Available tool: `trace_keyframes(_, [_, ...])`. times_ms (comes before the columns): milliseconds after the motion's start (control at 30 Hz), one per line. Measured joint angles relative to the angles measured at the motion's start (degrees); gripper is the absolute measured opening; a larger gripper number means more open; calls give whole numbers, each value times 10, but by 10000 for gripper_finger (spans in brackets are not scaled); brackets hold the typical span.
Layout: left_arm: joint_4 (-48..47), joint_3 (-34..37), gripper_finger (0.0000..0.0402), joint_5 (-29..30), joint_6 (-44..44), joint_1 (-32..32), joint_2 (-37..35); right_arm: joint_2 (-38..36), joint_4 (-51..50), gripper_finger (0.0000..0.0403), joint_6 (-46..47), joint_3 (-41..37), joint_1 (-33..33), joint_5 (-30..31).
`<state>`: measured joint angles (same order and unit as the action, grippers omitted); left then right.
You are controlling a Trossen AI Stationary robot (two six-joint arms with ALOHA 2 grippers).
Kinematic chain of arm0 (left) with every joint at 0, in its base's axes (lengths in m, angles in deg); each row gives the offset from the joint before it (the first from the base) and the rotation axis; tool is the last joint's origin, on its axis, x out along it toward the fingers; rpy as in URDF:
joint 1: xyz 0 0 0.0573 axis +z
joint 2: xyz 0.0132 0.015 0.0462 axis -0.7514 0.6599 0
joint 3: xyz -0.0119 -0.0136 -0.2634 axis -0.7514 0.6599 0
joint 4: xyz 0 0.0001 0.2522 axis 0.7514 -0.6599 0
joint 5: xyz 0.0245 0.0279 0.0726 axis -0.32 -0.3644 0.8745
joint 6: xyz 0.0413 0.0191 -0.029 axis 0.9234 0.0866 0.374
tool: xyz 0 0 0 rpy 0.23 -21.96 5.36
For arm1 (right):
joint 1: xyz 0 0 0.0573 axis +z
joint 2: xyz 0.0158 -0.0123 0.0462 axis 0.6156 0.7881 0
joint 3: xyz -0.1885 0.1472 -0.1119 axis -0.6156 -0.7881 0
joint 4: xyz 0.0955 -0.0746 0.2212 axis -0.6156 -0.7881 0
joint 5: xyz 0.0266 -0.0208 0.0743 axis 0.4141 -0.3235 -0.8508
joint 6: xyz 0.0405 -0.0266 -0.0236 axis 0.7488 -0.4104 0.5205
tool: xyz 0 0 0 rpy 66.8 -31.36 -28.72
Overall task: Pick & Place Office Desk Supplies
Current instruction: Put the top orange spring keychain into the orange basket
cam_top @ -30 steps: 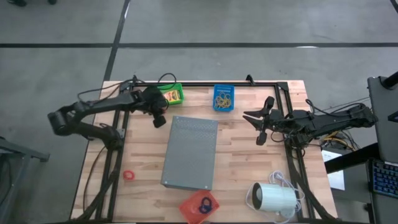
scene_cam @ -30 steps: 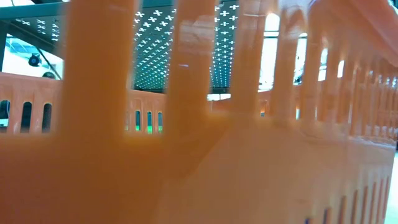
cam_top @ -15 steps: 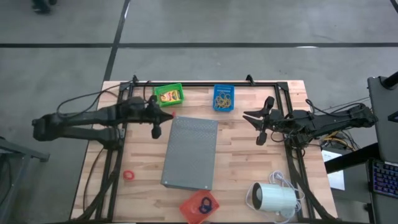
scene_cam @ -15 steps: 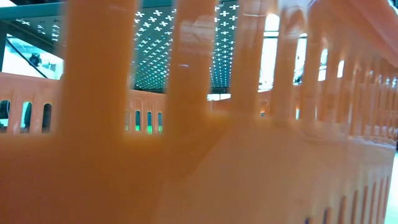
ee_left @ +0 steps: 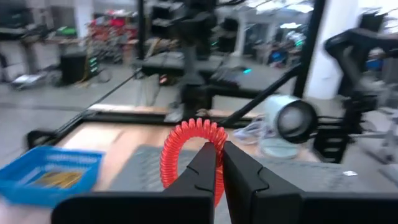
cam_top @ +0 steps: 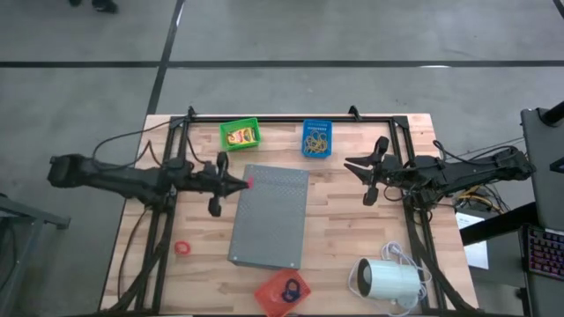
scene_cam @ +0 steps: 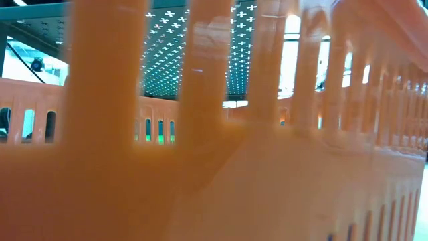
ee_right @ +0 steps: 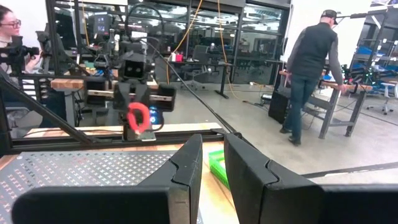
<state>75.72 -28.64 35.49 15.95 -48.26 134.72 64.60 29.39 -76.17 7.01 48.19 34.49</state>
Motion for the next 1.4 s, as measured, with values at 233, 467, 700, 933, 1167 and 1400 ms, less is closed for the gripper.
trace_keyframes(233, [43,-3,17,10,34,-97,30,0,0,63,0,0,0,0])
trace_keyframes(467, [121,-4,17,113,51,-202,93,0,0,63,0,0,0,0])
trace_keyframes(700, [262,-7,17,146,55,-274,181,0,0,63,0,0,0,0])
trace_keyframes(933, [228,-84,17,213,105,-360,244,0,0,63,0,0,0,0])
trace_keyframes(1167, [147,-188,17,315,106,-420,325,0,0,63,0,0,0,0])
trace_keyframes(1400, [116,-266,17,368,74,-455,401,0,0,63,0,0,0,0])
